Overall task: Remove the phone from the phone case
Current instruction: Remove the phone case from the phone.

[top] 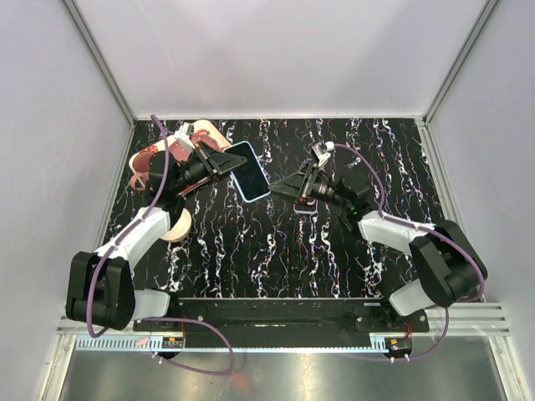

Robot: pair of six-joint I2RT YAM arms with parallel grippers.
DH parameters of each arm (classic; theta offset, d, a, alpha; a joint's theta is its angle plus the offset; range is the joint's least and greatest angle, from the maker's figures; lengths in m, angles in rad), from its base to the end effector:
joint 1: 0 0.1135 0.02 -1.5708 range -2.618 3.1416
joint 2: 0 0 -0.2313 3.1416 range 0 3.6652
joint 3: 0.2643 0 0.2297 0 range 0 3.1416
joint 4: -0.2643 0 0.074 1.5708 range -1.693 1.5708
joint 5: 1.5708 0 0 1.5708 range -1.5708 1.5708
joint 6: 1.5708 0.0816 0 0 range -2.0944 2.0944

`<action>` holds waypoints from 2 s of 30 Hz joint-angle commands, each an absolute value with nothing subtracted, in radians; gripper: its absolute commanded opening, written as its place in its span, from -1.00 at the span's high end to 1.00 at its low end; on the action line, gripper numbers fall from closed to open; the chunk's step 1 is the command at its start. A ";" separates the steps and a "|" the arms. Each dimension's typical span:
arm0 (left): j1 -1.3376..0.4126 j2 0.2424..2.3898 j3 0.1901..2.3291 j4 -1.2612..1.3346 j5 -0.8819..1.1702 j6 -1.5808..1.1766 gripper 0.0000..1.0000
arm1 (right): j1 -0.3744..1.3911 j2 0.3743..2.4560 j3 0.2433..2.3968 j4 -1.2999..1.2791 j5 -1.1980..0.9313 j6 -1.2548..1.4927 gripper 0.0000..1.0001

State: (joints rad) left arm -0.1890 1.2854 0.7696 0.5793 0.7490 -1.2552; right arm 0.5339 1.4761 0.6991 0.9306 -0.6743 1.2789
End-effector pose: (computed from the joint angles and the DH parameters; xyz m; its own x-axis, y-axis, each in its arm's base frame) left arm 0.2949 -0.1130 0.2868 -0.7459 -0.5661 -0.3508 0.3091 0.1723 -0.9353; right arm 0.2619 0.2140 0.2522 -0.8515 0.3657 -0.3759 -0.3934 0.0286 0.9189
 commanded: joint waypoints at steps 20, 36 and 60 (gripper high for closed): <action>-0.187 1.237 0.810 0.651 0.740 -1.249 1.00 | 0.551 1.597 0.773 1.265 -0.712 1.592 0.95; -0.187 1.192 0.816 0.595 0.710 -1.235 1.00 | 0.584 1.537 0.787 1.133 -0.675 1.511 0.79; -0.189 1.126 0.861 0.794 0.644 -1.433 1.00 | 0.595 1.663 0.784 1.546 -0.505 1.861 1.00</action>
State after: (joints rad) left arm -0.1776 1.1713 0.7799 0.5388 0.6636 -1.3487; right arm 0.5838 1.6699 0.7479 1.3411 -0.6243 1.7306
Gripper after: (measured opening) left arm 0.152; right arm 0.055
